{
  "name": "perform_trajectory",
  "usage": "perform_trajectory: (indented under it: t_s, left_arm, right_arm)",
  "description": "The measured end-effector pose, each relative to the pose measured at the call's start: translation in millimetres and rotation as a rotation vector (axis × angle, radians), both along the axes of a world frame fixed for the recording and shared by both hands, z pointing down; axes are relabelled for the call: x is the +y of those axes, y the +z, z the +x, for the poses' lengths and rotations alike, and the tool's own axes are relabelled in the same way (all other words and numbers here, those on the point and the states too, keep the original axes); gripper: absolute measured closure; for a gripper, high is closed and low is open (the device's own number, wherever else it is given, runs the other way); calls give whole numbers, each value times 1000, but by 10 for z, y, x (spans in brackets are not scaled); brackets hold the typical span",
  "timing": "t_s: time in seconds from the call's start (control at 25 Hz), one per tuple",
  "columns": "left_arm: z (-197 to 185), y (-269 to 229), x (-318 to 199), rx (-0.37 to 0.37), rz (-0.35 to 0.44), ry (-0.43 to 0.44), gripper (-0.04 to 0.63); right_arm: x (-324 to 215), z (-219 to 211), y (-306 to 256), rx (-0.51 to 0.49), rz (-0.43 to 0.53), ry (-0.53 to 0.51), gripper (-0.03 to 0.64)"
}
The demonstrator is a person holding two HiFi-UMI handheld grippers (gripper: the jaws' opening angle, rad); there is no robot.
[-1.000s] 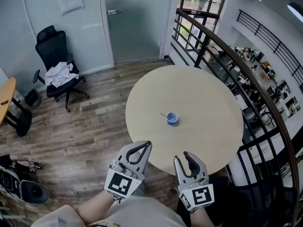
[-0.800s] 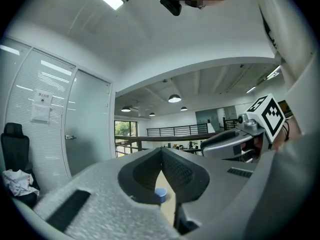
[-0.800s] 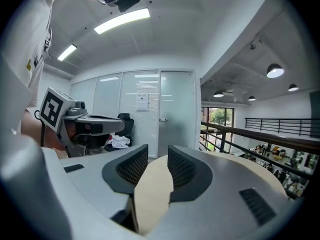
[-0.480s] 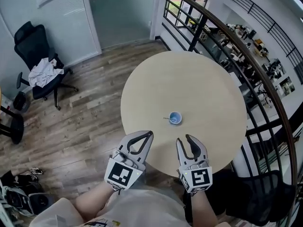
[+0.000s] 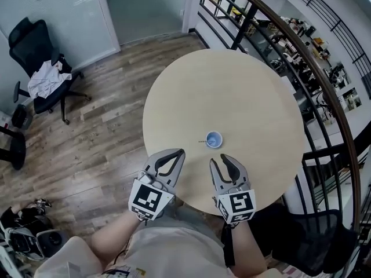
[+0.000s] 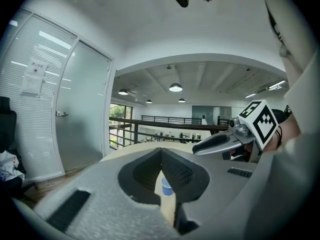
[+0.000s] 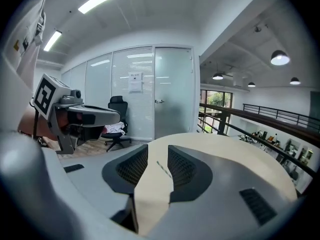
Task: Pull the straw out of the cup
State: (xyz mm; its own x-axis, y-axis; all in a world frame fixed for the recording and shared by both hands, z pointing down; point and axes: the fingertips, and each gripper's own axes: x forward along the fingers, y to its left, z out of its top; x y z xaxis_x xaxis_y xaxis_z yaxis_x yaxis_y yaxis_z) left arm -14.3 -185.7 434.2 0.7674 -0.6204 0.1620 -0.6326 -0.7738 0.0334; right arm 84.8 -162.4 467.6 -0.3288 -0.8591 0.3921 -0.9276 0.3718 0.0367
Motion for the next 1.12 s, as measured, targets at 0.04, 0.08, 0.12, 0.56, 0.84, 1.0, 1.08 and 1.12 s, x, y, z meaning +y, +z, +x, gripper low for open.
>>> perform_trajectory:
  t_s: [0.04, 0.08, 0.12, 0.56, 0.84, 1.0, 1.08, 1.12]
  left_arm:
    - [15, 39, -16, -6, -7, -5, 583]
    - [28, 75, -22, -10, -16, -10, 583]
    - [39, 110, -23, -13, -27, -14, 583]
    - [228, 747, -169, -73, -196, -52, 583]
    - [307, 1004, -286, -115, -299, -62, 583]
    - [356, 1171, -294, -116, -381, -47, 583]
    - [339, 1263, -300, -122, -406, -52, 583]
    - [332, 1314, -300, -131, -413, -53, 583]
  right_arm:
    - [-23, 8, 53, 1, -11, -8, 492]
    - [-37, 14, 98, 5, -20, -16, 492]
    - [-45, 19, 132, 11, -28, -24, 492]
    - [-363, -6, 657, 84, -113, -170, 491]
    - [-588, -150, 966, 233, -170, -332, 491]
    - [-696, -148, 1130, 321, -172, -383, 491]
    - [-716, -169, 1208, 368, -160, -404, 492]
    - [-720, -186, 1245, 387, -152, -414, 492]
